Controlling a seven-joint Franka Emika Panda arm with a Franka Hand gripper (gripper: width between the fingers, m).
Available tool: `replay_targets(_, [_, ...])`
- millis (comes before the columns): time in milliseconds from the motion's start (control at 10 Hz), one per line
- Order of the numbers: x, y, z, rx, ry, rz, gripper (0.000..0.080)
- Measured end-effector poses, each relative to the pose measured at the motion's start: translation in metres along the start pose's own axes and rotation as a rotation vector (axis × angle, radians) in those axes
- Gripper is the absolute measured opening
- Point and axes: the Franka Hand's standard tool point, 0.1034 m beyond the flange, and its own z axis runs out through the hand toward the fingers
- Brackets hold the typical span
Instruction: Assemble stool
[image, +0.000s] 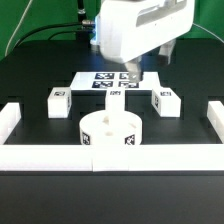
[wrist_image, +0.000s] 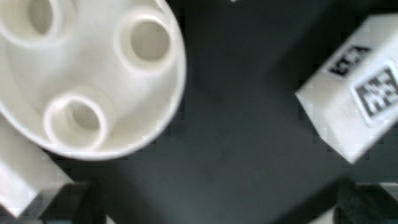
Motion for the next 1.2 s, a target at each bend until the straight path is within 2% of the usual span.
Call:
replay_targets(100, [-0.006,0.012,0.009,0.005,-0.005,-0.007,0.0649])
replay_targets(200, [-0.012,0.022,0.018,-0.001,0.002,-0.01,0.0649])
replay_targets(300, [-0.017,0.026,0.028,0.006,-0.003,-0.003,0.0649])
replay_targets(400, [-0.019,0.03,0.039,-0.007,0.011,-0.001,0.0649])
replay_targets(500, [-0.019,0.03,0.046,-0.019,0.023,0.001,0.0649])
replay_targets(700, [-0.025,0.032,0.061,-0.01,0.018,0.005,0.0649])
replay_targets(1000, [-0.021,0.022,0.068,-0.004,0.017,0.0,0.0649])
replay_targets(1200, [-0.025,0.02,0.071,0.003,0.012,0.0,0.0649])
